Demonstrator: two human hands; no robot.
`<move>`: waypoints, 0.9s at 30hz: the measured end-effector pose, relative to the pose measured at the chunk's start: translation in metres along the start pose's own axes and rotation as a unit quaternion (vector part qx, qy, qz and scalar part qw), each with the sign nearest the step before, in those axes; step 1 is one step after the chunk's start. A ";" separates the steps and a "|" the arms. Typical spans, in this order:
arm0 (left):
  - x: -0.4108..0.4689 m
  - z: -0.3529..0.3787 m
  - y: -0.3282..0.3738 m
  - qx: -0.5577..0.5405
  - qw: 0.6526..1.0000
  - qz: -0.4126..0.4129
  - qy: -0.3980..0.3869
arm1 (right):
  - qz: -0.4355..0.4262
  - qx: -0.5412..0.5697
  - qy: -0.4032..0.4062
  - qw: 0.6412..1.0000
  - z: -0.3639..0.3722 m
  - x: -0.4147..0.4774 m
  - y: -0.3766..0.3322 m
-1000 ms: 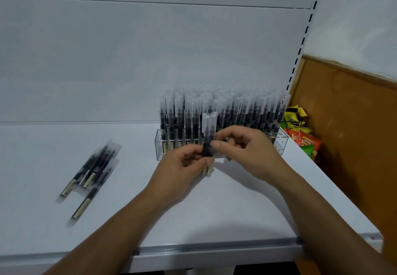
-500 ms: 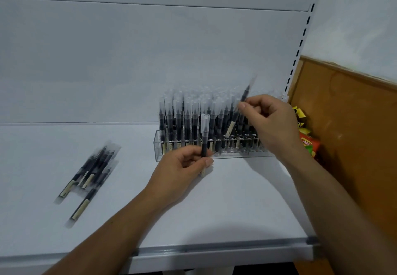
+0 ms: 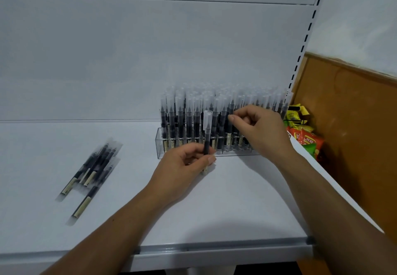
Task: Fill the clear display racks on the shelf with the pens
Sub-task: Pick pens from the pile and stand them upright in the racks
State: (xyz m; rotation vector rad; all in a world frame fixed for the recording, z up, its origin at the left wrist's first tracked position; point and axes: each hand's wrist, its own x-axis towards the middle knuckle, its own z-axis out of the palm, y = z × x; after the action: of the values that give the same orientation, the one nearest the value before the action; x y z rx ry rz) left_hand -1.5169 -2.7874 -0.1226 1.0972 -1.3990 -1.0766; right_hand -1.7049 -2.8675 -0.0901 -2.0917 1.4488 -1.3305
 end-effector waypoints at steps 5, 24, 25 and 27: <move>0.001 -0.001 -0.002 0.008 1.000 0.006 -0.004 | 0.000 -0.041 0.014 0.999 -0.001 0.002 -0.001; 0.004 -0.003 -0.008 0.051 0.998 0.040 -0.018 | -0.021 0.118 -0.136 0.984 0.004 -0.037 -0.026; 0.004 -0.004 -0.008 0.070 0.996 0.049 -0.021 | -0.023 0.111 -0.139 0.984 0.007 -0.037 -0.028; 0.003 -0.004 -0.008 0.100 0.993 0.064 -0.022 | -0.027 0.099 -0.141 0.985 0.010 -0.038 -0.030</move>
State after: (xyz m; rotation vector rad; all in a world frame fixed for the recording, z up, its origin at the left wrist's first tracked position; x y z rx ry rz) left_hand -1.5126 -2.7921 -0.1291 1.1136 -1.6171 -0.8874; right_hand -1.6821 -2.8246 -0.0962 -2.0992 1.1042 -1.0920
